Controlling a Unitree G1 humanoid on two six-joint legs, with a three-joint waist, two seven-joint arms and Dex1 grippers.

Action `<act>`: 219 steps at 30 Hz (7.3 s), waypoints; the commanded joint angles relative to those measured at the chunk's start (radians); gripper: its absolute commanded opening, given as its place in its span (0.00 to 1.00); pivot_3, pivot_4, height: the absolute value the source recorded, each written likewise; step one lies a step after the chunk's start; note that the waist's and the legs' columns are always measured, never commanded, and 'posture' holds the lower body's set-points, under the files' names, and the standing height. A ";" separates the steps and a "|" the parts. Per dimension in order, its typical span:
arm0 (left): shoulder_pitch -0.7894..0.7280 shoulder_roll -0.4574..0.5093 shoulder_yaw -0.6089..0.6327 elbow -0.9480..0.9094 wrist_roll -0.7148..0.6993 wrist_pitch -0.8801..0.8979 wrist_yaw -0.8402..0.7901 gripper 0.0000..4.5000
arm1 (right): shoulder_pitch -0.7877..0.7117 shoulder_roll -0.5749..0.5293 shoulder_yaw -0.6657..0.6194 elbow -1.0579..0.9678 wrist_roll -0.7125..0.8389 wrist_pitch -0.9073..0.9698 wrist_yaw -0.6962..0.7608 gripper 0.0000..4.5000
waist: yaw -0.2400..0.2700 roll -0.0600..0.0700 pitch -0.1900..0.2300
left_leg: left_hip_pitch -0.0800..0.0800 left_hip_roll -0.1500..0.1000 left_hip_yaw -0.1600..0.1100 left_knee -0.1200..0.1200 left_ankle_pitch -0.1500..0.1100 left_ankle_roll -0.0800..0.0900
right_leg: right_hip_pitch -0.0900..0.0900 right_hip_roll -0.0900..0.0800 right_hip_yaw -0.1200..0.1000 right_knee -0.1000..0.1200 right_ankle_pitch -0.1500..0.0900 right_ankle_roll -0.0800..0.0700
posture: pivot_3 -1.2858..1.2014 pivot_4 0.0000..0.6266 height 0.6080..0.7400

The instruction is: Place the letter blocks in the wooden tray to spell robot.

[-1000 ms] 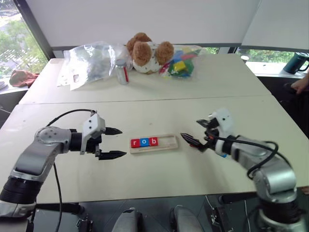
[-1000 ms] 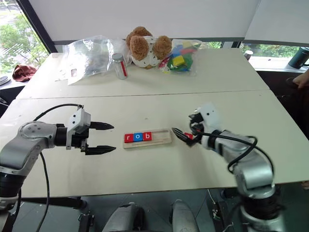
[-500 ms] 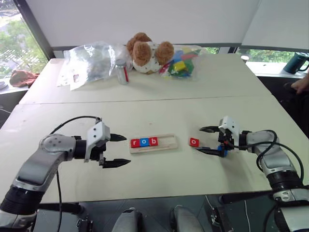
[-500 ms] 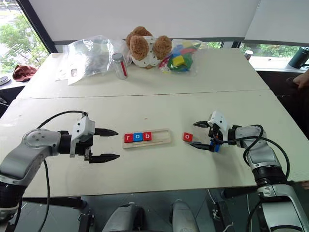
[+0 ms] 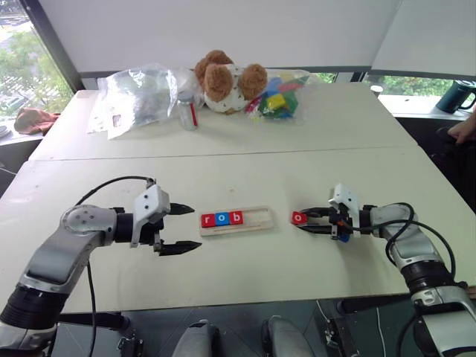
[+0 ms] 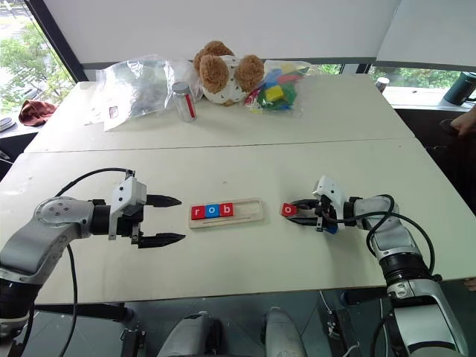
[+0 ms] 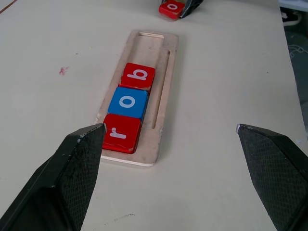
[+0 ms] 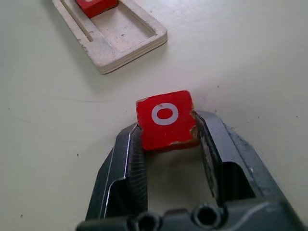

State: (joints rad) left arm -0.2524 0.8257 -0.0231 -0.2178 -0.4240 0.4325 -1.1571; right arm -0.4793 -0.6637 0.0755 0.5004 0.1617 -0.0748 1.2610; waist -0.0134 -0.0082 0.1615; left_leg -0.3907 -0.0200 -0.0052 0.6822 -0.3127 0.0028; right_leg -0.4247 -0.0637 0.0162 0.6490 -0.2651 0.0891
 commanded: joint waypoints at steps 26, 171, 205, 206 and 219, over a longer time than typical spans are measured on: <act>0.051 0.014 0.049 0.035 0.017 -0.049 0.050 1.00 | -0.343 0.203 0.229 0.106 -0.110 0.029 0.111 0.25 | -0.005 0.001 0.000 | -0.002 -0.001 0.000 -0.001 0.000 -0.001 | -0.003 -0.001 -0.001 0.000 0.000 0.000 | 0.52 0.24 1.00; -0.039 -0.005 0.006 0.137 0.031 -0.067 -0.007 1.00 | 0.187 0.055 -0.145 -0.999 0.149 0.941 -0.427 1.00 | -0.002 0.002 -0.001 | -0.001 -0.001 -0.002 -0.002 0.001 -0.001 | -0.001 0.002 -0.002 0.000 0.000 0.000 | 0.52 0.24 1.00; 0.026 0.047 0.064 0.047 0.005 -0.010 0.010 1.00 | -0.264 0.047 0.086 0.252 -0.058 -0.102 0.169 0.25 | -0.004 0.000 0.001 | 0.000 0.000 -0.001 -0.001 0.000 -0.001 | -0.001 -0.001 0.000 0.000 0.000 0.000 | 0.52 0.24 1.00; 0.024 0.046 0.062 0.050 0.006 -0.012 0.010 1.00 | -0.276 0.055 0.087 0.225 -0.046 -0.068 0.178 0.25 | -0.005 0.000 0.001 | 0.000 0.000 -0.001 -0.001 0.000 -0.001 | -0.001 -0.001 0.000 0.000 0.000 0.000 | 0.52 0.24 1.00; 0.030 0.028 0.037 0.056 0.038 -0.045 -0.002 1.00 | -0.444 0.174 0.185 0.290 -0.145 -0.109 0.202 0.25 | 0.001 0.001 0.002 | -0.002 -0.002 0.000 -0.001 0.001 -0.002 | -0.002 -0.002 0.000 0.000 0.000 0.000 | 0.52 0.24 1.00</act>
State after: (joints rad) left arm -0.2282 0.8553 0.0029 -0.1249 -0.3813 0.3981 -1.1668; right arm -0.8894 -0.4866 0.2668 0.7750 0.0230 -0.1522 1.4583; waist -0.0126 -0.0072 0.1637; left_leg -0.3925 -0.0217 -0.0054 0.6810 -0.3119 0.0011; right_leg -0.4271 -0.0658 0.0158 0.6486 -0.2650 0.0889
